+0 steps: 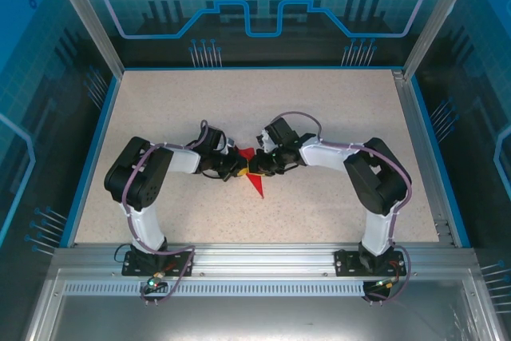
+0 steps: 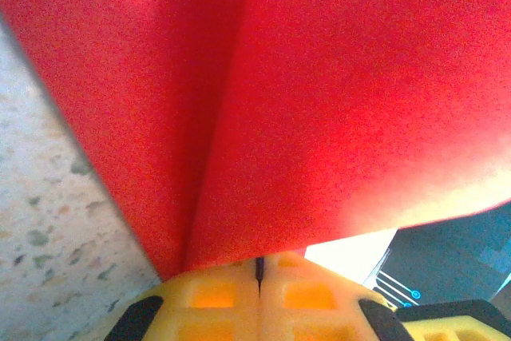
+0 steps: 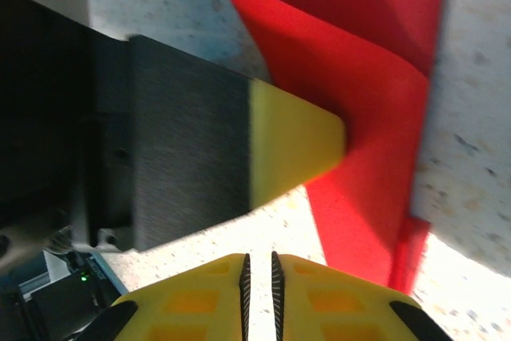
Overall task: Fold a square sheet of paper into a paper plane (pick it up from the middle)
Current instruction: Fold the wing for the fifth time at the center of the table.
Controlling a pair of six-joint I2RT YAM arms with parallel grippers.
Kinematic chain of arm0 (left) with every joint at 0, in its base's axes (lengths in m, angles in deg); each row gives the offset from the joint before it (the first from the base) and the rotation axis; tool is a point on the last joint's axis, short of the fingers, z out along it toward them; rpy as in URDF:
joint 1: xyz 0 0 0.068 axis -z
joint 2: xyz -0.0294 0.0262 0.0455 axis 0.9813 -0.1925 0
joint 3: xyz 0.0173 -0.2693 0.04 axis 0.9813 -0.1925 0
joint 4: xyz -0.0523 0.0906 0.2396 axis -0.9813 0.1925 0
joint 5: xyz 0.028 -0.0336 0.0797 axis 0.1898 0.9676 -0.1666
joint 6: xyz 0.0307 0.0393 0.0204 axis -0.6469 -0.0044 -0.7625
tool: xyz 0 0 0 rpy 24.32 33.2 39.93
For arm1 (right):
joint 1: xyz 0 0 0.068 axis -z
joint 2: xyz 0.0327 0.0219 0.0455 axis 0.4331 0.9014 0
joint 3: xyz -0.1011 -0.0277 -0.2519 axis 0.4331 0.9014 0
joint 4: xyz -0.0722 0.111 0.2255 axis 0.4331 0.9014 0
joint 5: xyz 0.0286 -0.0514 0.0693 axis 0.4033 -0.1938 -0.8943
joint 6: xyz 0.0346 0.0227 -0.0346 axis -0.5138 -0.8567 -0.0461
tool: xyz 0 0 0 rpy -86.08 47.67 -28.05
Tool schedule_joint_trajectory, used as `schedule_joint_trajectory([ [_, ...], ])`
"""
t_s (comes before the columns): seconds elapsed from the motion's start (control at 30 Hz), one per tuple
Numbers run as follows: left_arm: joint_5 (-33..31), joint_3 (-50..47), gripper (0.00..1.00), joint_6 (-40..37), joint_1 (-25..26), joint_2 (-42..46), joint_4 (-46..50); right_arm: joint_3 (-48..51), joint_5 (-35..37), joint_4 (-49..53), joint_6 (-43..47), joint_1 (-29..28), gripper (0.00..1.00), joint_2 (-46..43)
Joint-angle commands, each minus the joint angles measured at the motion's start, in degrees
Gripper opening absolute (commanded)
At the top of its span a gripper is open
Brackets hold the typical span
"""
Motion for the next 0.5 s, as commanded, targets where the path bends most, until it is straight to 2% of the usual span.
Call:
schedule_joint_trajectory([
  [0.0,-0.9,-0.6,0.0,-0.4,0.5,0.3,5.6,-2.0,-2.0,-0.7,-0.6,-1.0,0.17,2.9],
  [0.47,-0.8,-0.5,0.0,-0.6,0.5,0.3,5.4,2.8,1.7,-0.9,-0.5,-0.7,0.15,7.9],
])
